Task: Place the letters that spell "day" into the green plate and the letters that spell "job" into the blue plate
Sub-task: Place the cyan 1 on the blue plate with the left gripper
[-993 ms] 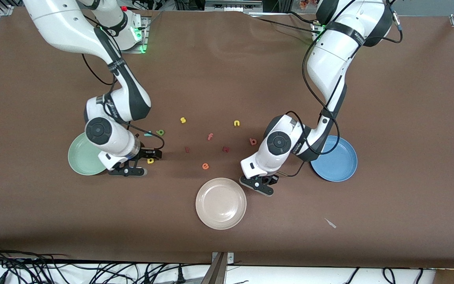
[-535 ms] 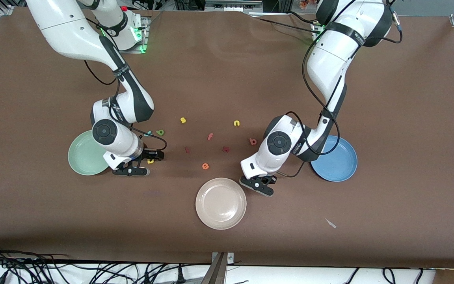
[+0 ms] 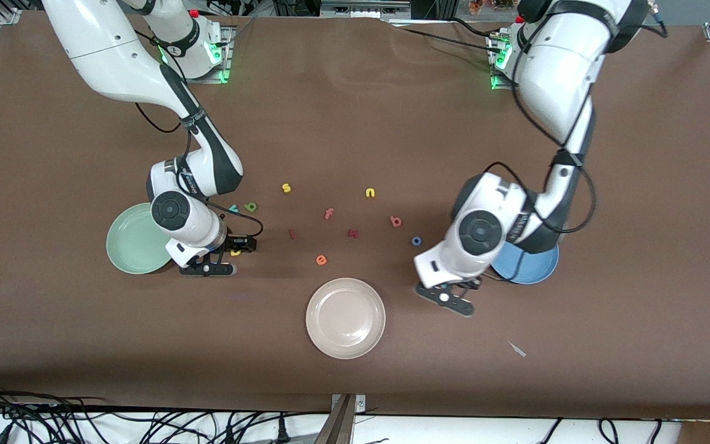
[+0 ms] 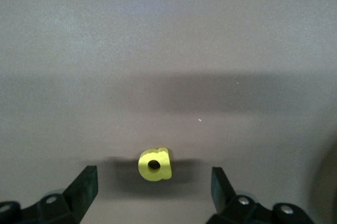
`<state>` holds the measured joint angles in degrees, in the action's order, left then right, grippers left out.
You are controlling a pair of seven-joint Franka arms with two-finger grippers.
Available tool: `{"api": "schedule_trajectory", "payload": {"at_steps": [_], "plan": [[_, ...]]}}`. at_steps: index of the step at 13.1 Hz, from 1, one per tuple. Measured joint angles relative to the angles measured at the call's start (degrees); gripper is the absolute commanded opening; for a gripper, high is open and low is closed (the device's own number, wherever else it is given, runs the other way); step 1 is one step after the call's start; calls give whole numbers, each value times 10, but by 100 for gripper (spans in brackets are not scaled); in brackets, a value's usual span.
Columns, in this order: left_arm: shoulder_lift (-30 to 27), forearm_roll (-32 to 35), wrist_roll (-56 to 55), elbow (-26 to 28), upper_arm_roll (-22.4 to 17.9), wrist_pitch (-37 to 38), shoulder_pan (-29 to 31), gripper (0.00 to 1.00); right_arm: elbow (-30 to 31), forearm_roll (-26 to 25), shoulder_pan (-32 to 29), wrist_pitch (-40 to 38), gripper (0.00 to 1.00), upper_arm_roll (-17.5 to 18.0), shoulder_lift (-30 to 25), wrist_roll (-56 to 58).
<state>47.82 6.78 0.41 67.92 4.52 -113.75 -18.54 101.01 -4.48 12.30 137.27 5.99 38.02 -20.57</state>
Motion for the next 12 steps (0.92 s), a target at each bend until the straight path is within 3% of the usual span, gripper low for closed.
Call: {"api": "schedule_trajectory", "payload": {"at_steps": [4,7,8,9,10,12], "plan": [[-40,10,52,80,0,7,69,0,-17,-2,0,1,88,0,14,1],[-64,24,97,201,1,-106,122,0,-25,-4,1,1,77,0,24,1],[-72,24,105,251,2,-167,138,6,-26,-4,1,1,75,0,25,1],[-78,24,106,294,3,-216,146,47,-27,-5,1,1,73,0,27,1],[-84,24,107,322,4,-247,147,99,-28,-5,1,1,71,0,28,1],[-100,24,110,342,9,-257,147,100,-28,-5,1,2,67,0,29,1]]}}
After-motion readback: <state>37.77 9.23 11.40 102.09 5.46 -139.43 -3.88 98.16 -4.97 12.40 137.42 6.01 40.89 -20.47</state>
